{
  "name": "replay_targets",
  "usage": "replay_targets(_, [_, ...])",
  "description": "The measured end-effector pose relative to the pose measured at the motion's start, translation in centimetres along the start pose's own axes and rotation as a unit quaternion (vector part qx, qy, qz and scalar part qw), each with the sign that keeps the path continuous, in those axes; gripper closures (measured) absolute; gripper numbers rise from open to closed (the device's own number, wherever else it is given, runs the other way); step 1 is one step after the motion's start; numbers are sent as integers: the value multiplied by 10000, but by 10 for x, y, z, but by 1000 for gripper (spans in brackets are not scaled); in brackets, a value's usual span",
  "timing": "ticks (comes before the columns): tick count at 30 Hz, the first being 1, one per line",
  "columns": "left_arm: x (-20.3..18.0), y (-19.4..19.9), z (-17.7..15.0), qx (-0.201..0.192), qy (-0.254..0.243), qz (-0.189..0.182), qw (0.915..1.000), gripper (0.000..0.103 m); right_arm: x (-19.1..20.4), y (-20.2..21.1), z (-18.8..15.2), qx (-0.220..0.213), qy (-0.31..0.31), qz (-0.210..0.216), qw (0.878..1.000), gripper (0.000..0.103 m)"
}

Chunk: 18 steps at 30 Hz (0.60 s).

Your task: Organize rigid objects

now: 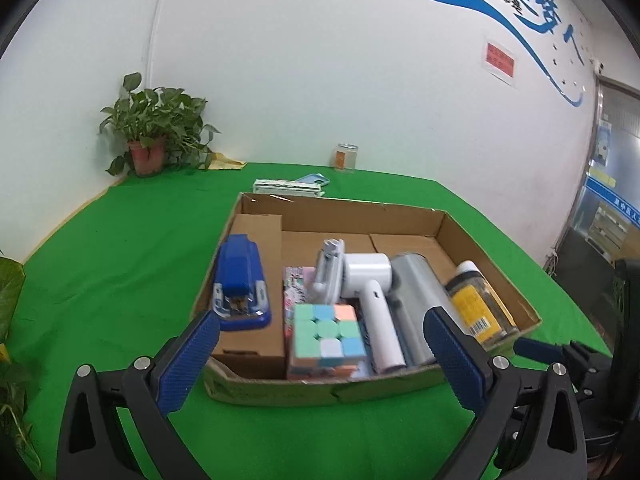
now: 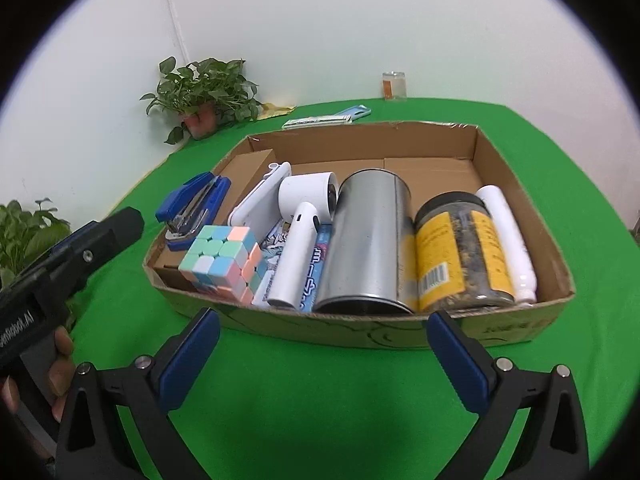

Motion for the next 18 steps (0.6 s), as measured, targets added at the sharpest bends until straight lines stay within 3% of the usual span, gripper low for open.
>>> replay_targets(11, [-51,13,-39,-85,-206,302,9993,0,-19,30,-36,-273,188,-469,9984,0])
replay_targets(18, [-53,15,-53,21,-20,242,9997,0,-22,42,-50,-459,363,-651,9962,0])
Point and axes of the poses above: each gripper's, at about its wrist camera, not at the fingertips, and y roughly against the way its jaws point, x to its left, z to its top, the point moved 3 cm from there along -y, roughly the way its jaws point, and after that the axes turned 2 degrees about z, right-handed, at the moved point
